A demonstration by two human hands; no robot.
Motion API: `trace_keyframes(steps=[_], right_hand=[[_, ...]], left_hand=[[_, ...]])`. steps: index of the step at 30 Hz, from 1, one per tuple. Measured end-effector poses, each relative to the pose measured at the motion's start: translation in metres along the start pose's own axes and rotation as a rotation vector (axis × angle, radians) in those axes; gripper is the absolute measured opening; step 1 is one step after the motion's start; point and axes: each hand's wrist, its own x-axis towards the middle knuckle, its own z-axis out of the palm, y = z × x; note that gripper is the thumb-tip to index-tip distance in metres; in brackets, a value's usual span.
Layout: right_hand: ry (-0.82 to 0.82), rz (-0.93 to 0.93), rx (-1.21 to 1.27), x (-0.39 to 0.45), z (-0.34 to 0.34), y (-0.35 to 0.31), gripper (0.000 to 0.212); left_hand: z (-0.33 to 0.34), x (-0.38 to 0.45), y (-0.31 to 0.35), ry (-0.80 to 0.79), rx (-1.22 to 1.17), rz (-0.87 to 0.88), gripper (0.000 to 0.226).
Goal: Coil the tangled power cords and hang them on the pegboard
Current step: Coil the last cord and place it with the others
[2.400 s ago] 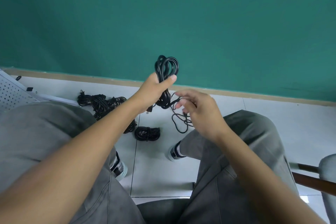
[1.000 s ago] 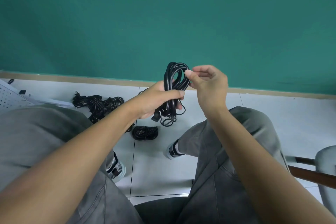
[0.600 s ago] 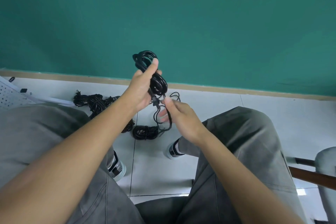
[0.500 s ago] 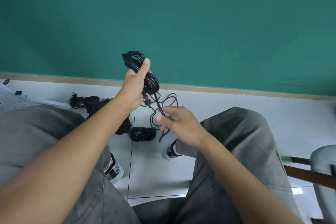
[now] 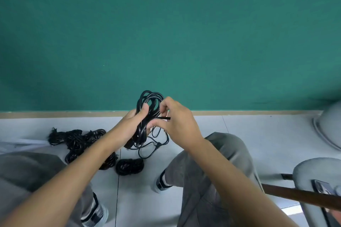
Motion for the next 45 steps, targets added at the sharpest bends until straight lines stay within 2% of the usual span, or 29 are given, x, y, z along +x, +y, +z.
trace_keyframes(steps=[2, 3, 6, 7, 9, 11, 14, 16, 18, 21, 24, 27, 31, 33, 36, 38, 40, 44, 45], right_hand=[[-0.015, -0.044, 0.119, 0.009, -0.004, -0.001, 0.035], [-0.022, -0.061, 0.153, 0.012, -0.007, -0.002, 0.030], [-0.047, -0.112, 0.135, 0.020, -0.013, -0.005, 0.026], [-0.050, -0.125, 0.090, 0.022, -0.012, -0.004, 0.026], [-0.012, -0.110, -0.010, 0.025, -0.011, -0.004, 0.033], [0.039, -0.029, 0.021, 0.029, -0.011, -0.003, 0.042], [0.043, 0.042, 0.133, 0.033, -0.007, 0.006, 0.024], [0.052, 0.100, 0.202, 0.034, -0.001, 0.012, 0.010], [0.088, 0.181, 0.310, 0.032, 0.003, 0.016, 0.004], [0.192, 0.324, 0.603, 0.030, 0.004, 0.009, 0.006], [0.240, 0.357, 0.742, 0.030, 0.000, -0.007, 0.003], [0.247, 0.354, 0.773, 0.033, -0.002, -0.022, 0.011], [0.280, 0.343, 0.689, 0.040, 0.000, -0.029, 0.017], [0.301, 0.249, 0.501, 0.042, 0.005, -0.028, 0.017], [0.316, 0.114, 0.211, 0.044, 0.012, -0.024, 0.011], [0.257, 0.075, 0.139, 0.043, 0.013, -0.025, 0.015], [0.124, 0.066, 0.166, 0.038, 0.014, -0.028, 0.033], [-0.082, 0.172, 0.435, 0.021, 0.024, -0.030, 0.061], [-0.109, 0.205, 0.466, 0.016, 0.028, -0.029, 0.066]], left_hand=[[-0.002, 0.002, 0.003, -0.067, -0.104, 0.058, 0.074], [-0.003, 0.001, 0.007, -0.095, -0.124, 0.085, 0.071], [-0.008, 0.002, 0.015, -0.161, -0.043, 0.131, 0.026], [-0.010, 0.003, 0.014, -0.163, -0.044, 0.123, 0.021], [-0.015, 0.005, 0.011, -0.162, -0.110, 0.068, 0.022], [-0.017, 0.005, 0.012, -0.143, -0.206, 0.054, 0.015], [-0.016, 0.006, 0.014, -0.054, -0.353, 0.070, 0.008], [-0.019, 0.007, 0.014, 0.014, -0.403, 0.072, 0.025], [-0.021, 0.008, 0.015, 0.053, -0.366, 0.078, 0.023], [-0.019, 0.011, 0.011, 0.109, -0.207, 0.096, 0.019], [-0.016, 0.013, 0.005, 0.133, -0.106, 0.120, 0.013], [-0.015, 0.012, 0.007, 0.076, -0.095, 0.164, 0.038], [-0.013, 0.010, 0.006, -0.001, -0.079, 0.177, 0.029], [-0.011, 0.010, 0.005, 0.015, -0.129, 0.125, 0.019], [-0.009, 0.009, 0.008, 0.058, -0.248, 0.020, 0.018], [-0.010, 0.011, 0.008, 0.058, -0.330, 0.009, 0.018], [-0.011, 0.012, 0.007, 0.075, -0.392, 0.012, 0.014], [-0.009, 0.014, 0.006, 0.134, -0.386, 0.014, 0.035], [-0.009, 0.015, 0.006, 0.160, -0.398, 0.018, 0.033]])
